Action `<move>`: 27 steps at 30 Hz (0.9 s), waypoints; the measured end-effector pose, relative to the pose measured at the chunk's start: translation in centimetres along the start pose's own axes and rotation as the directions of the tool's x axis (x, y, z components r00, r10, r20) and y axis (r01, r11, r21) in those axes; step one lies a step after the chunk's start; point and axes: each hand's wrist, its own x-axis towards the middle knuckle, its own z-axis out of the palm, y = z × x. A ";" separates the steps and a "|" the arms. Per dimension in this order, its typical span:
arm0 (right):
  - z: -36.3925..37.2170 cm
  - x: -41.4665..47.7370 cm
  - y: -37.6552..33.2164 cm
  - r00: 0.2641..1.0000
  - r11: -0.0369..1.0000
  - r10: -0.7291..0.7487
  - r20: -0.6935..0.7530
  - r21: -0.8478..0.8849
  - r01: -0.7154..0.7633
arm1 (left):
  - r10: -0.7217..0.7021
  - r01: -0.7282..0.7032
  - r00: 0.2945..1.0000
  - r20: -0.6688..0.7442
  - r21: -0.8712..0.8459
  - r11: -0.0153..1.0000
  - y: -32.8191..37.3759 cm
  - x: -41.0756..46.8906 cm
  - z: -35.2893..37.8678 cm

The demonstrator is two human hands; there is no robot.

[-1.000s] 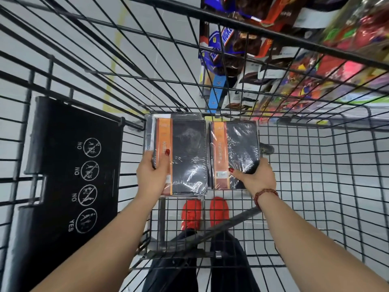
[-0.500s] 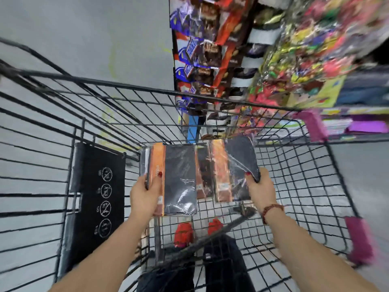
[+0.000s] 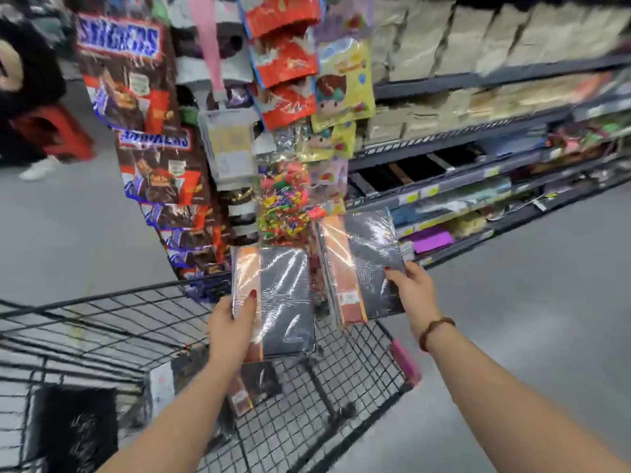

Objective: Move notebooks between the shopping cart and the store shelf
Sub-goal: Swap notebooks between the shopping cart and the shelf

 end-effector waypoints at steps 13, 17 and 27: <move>-23.0 5.2 -4.4 0.990 0.987 -0.079 -0.114 0.130 0.094 | 0.133 -0.130 0.990 0.039 -0.064 0.989 13.6 -7.5 20.2; -27.4 7.5 -4.0 0.986 0.985 -0.036 -0.162 0.162 0.062 | 0.149 -0.144 0.987 0.060 -0.069 0.987 15.6 -7.9 24.3; -33.9 19.0 -4.3 0.980 0.988 -0.023 -0.200 0.144 0.052 | 0.156 -0.142 0.984 0.081 -0.158 0.977 18.9 -1.4 37.0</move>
